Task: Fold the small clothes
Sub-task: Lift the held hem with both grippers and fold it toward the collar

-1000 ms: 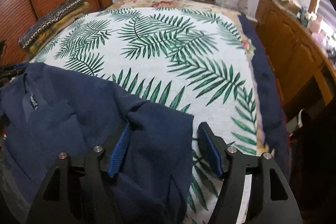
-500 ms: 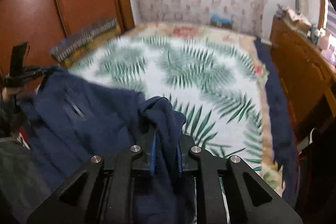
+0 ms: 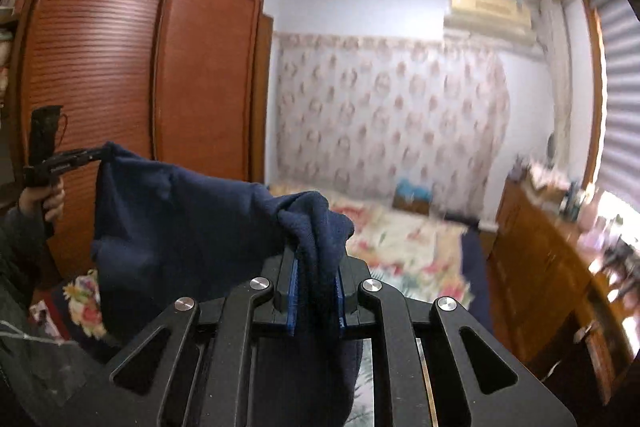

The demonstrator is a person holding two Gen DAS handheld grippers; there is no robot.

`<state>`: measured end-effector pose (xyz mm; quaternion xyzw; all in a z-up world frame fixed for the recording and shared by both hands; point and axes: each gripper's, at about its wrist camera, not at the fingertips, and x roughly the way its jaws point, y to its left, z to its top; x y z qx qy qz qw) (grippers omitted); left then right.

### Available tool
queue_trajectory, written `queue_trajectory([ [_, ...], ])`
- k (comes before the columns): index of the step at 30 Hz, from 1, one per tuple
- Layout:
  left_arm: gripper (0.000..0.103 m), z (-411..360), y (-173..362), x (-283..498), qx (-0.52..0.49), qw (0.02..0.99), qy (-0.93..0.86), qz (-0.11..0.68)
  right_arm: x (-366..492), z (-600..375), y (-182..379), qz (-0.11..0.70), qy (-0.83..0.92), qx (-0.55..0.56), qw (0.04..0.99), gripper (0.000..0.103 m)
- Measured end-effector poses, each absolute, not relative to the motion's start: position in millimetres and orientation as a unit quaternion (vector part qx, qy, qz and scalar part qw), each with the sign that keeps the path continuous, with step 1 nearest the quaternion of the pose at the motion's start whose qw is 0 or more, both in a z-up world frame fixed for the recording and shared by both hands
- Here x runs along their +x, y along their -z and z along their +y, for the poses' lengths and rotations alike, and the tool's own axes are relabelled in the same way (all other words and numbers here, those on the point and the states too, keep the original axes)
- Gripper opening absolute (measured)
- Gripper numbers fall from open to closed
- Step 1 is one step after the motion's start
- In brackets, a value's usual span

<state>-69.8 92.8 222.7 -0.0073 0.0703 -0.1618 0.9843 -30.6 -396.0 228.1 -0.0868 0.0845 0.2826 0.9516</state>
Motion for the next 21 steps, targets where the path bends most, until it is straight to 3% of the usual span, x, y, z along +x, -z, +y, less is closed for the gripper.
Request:
queue_trajectory([
  [6, 0.004, 105, -240, -84, -0.005, 0.986, 0.161, 0.041, -57, -406, -270, 0.032, -0.280, -0.079, 0.956, 0.011],
  [11, 0.004, 105, -238, -69, -0.002, 0.986, 0.158, 0.053, -46, -408, -281, 0.039, -0.271, -0.084, 0.958, 0.011],
  [16, 0.005, 95, -196, 14, 0.018, 0.985, 0.125, 0.113, 19, -409, -250, 0.094, -0.245, -0.093, 0.960, 0.011],
  [21, 0.012, 85, -126, 124, 0.023, 0.977, 0.078, 0.198, 146, -398, -181, 0.176, -0.205, -0.095, 0.958, 0.013],
])
